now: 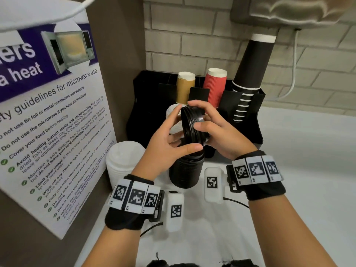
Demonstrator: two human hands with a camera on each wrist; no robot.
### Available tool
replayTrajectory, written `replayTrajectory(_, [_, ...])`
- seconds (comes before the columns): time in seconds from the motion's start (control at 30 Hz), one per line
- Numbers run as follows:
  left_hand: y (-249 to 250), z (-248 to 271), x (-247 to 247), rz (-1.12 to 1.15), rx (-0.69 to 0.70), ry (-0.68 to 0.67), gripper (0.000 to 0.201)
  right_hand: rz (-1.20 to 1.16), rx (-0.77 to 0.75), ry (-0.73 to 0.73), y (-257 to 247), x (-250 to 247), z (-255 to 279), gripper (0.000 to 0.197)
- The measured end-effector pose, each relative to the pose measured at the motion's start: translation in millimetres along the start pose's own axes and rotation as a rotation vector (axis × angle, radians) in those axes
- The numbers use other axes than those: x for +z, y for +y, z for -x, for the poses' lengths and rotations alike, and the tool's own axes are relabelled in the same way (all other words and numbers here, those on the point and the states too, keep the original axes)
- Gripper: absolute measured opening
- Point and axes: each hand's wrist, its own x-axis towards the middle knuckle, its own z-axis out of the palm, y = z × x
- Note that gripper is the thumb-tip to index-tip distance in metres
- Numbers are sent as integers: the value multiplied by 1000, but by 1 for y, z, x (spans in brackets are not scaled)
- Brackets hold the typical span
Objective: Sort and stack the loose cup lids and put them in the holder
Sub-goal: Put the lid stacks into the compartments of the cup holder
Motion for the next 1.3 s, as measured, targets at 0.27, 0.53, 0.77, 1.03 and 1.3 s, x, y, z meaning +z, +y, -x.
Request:
replayTrajectory(0.27, [2, 0, -1, -7, 68, 6, 93, 22, 50, -81, -12, -15, 9, 56])
replayTrajectory(0.53, [2, 5, 5, -20, 7, 14, 98, 96, 29, -33, -11, -11, 15, 63])
replayTrajectory(0.77, [3, 4, 10, -29, 41, -3, 99, 249, 0, 14, -13, -15, 8, 57])
replayTrajectory(1.03, [-2, 2, 7, -50, 36, 55, 85, 182, -1, -5, -14, -17, -4, 50])
replayTrajectory(1.3, [1, 4, -2, -84, 41, 188, 64, 520, -17, 335, 1, -56, -22, 53])
